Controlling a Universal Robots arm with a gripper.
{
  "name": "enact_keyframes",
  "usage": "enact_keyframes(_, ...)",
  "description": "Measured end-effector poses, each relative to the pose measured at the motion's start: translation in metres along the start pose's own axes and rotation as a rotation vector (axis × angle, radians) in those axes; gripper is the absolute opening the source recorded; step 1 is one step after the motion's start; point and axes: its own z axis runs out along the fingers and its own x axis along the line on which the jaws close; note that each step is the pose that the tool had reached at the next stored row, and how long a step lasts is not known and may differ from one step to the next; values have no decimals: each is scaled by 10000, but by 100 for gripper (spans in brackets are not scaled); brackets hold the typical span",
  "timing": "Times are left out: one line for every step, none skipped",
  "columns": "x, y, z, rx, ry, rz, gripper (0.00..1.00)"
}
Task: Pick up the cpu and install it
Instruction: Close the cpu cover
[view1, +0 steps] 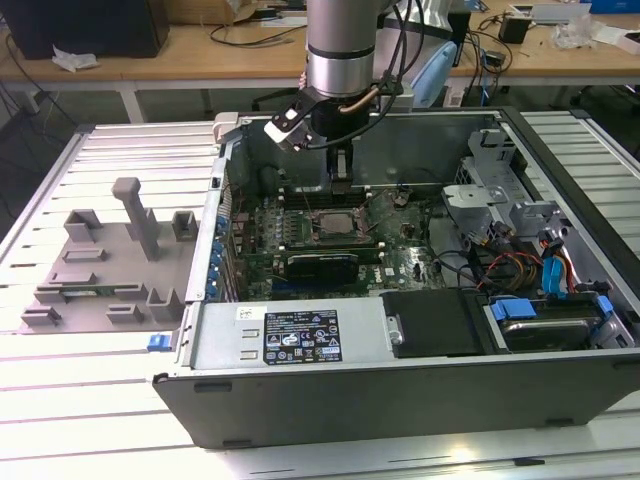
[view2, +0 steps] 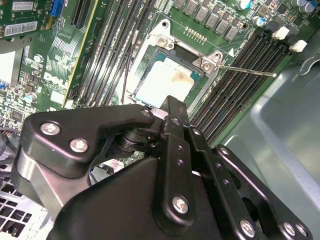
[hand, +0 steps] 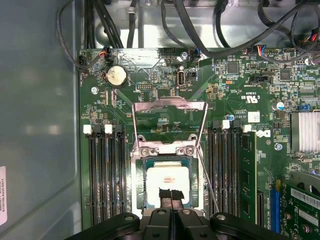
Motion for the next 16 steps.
enact_keyframes(0, 0, 0, 0, 0, 0, 11)
enact_keyframes(0, 0, 0, 0, 0, 0, 11)
enact_keyframes(0, 0, 0, 0, -1, 0, 11)
enact_keyframes(1, 0, -1, 0, 0, 0, 11)
enact_keyframes(0, 0, -6, 1, -2, 0, 11)
enact_keyframes(0, 0, -16, 1, 0, 0, 11)
enact_keyframes(0, 1, -28, 0, 0, 0, 11)
enact_keyframes(-1, 1, -45, 0, -1, 0, 11)
enact_keyframes(-1, 1, -56, 1, 0, 0, 11)
enact_keyframes(-1, 1, -74, 0, 0, 0, 11)
enact_keyframes(-2, 2, -102, 1, 0, 0, 11)
enact_keyframes(-2, 2, -121, 0, 0, 0, 11)
enact_keyframes(-2, 3, -131, 0, 0, 0, 11)
enact_keyframes(-3, 3, -150, 0, 0, 0, 11)
enact_keyframes(-3, 3, -164, 0, 0, 0, 11)
enact_keyframes(-3, 4, -191, 1, -1, 0, 11)
